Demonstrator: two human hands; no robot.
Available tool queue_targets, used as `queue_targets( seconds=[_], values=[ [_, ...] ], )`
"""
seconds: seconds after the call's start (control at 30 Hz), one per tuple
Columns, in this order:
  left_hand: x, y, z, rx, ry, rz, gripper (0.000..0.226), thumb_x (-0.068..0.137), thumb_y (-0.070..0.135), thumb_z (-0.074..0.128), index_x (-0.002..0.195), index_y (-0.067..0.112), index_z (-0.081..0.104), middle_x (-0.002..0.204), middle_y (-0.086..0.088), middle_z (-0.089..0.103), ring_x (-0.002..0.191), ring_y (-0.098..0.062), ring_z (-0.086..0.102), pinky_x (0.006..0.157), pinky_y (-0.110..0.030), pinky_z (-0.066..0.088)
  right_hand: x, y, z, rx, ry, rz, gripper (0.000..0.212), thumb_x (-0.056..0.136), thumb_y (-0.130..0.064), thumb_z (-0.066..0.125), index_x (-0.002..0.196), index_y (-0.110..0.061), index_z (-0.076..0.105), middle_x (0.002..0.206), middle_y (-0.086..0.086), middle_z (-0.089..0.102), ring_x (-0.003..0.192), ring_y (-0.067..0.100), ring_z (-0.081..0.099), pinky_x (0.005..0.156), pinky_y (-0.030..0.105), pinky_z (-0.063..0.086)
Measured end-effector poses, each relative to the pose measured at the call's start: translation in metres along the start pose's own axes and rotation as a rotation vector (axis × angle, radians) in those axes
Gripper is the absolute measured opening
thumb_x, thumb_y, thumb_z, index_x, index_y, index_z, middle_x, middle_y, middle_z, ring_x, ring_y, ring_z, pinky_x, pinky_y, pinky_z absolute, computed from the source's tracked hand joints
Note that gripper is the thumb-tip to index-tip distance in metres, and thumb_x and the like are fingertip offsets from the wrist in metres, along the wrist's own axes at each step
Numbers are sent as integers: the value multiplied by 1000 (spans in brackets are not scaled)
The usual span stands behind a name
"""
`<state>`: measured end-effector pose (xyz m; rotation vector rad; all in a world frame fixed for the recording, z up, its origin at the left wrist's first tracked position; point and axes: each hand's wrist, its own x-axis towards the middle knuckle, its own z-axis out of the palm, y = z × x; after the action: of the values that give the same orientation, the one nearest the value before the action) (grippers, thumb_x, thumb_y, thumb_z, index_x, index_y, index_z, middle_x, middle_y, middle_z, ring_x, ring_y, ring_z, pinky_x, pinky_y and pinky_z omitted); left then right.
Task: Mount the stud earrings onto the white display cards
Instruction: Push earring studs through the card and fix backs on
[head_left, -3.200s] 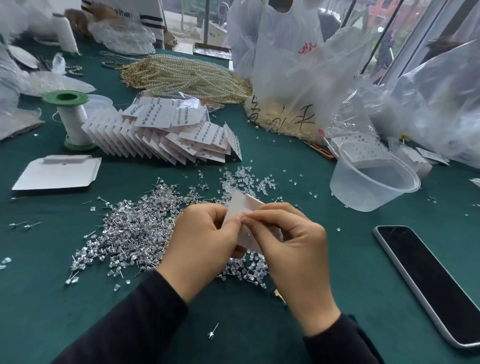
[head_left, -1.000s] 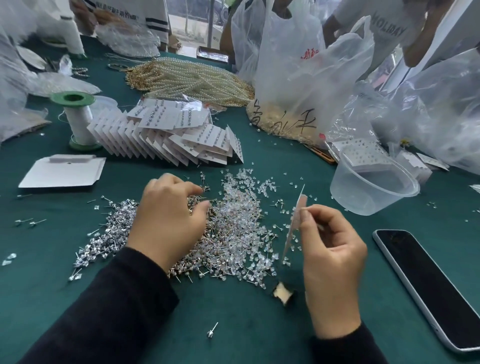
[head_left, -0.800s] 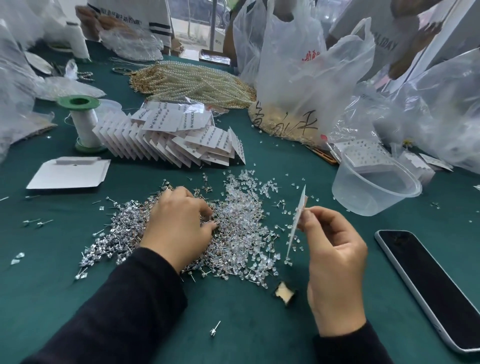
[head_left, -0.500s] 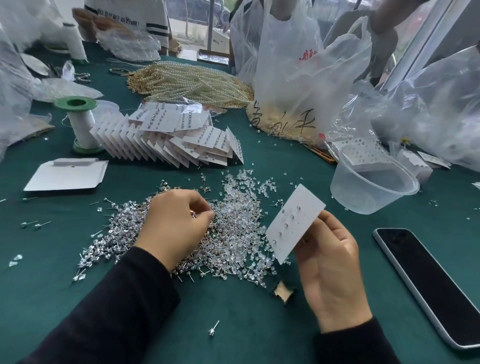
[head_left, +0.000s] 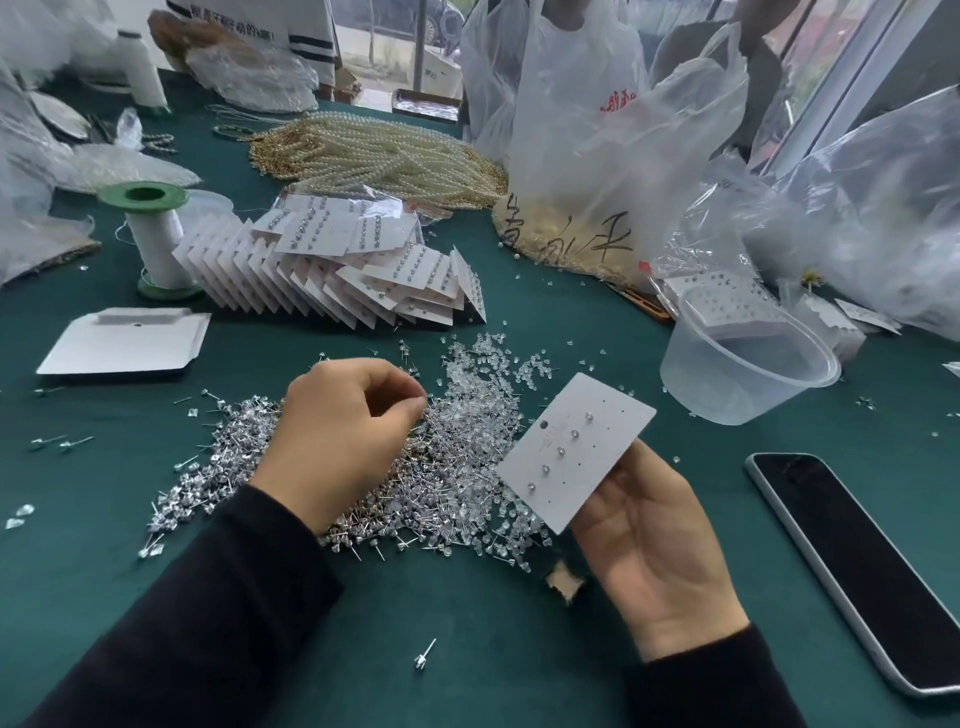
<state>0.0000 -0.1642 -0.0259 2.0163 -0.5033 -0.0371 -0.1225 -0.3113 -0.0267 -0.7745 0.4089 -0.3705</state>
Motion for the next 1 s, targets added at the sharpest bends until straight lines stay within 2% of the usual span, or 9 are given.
queue_targets(
  seconds=[0.07, 0.17, 0.33, 0.43, 0.53, 0.7, 0.83, 1.0],
  values=[
    [-6, 9, 2, -164, -92, 50, 9, 78, 11, 69, 73, 18, 68, 67, 3, 67, 59, -9, 59, 55, -18, 48, -1, 1, 1, -11, -30, 23, 26, 61, -19, 63, 81, -8, 75, 85, 11, 74, 74, 20, 71, 68, 38, 58],
    [-17, 21, 10, -280, -224, 194, 11, 81, 8, 65, 76, 18, 64, 66, 6, 62, 58, -2, 55, 53, -14, 45, -2, 3, 4, -56, -104, 60, 32, 61, -22, 67, 87, -6, 74, 92, 15, 72, 79, 23, 71, 72, 39, 57],
    [-29, 27, 22, -202, -123, 397, 3, 79, 17, 57, 77, 19, 59, 73, 8, 59, 65, -9, 52, 61, -30, 46, -4, 8, 8, -115, -251, 88, 27, 68, -12, 73, 94, -5, 73, 92, 13, 72, 80, 20, 69, 73, 35, 58],
    [-31, 28, 23, -217, -61, 406, 3, 79, 16, 55, 80, 18, 58, 74, 6, 59, 66, -13, 53, 62, -34, 46, -4, 10, 8, -122, -294, 103, 31, 69, -11, 73, 98, -2, 70, 93, 15, 71, 82, 22, 68, 70, 34, 56],
    [-31, 28, 22, -231, -27, 401, 5, 79, 15, 54, 79, 19, 56, 73, 5, 59, 66, -13, 53, 61, -33, 45, -5, 12, 10, -144, -311, 118, 46, 64, -17, 80, 102, 5, 65, 96, 19, 68, 83, 25, 67, 69, 35, 56],
    [-31, 28, 24, -167, -11, 429, 7, 78, 13, 55, 81, 19, 57, 72, 6, 58, 66, -12, 53, 62, -29, 45, -7, 15, 13, -183, -334, 89, 23, 76, -9, 63, 96, 0, 70, 96, 18, 68, 83, 23, 67, 68, 32, 55],
    [-32, 28, 24, -149, -3, 421, 5, 79, 13, 55, 80, 15, 59, 72, 4, 59, 66, -12, 53, 61, -28, 44, -7, 18, 12, -271, -307, 63, 21, 78, -10, 60, 93, 4, 66, 95, 20, 66, 82, 24, 65, 69, 33, 55],
    [-31, 30, 22, -152, -52, 413, 6, 77, 14, 57, 78, 11, 62, 71, 1, 61, 65, -14, 55, 60, -33, 45, -8, 17, 12, -286, -284, 28, 19, 77, -10, 59, 90, 2, 66, 89, 21, 64, 77, 25, 63, 66, 32, 55]
  ],
)
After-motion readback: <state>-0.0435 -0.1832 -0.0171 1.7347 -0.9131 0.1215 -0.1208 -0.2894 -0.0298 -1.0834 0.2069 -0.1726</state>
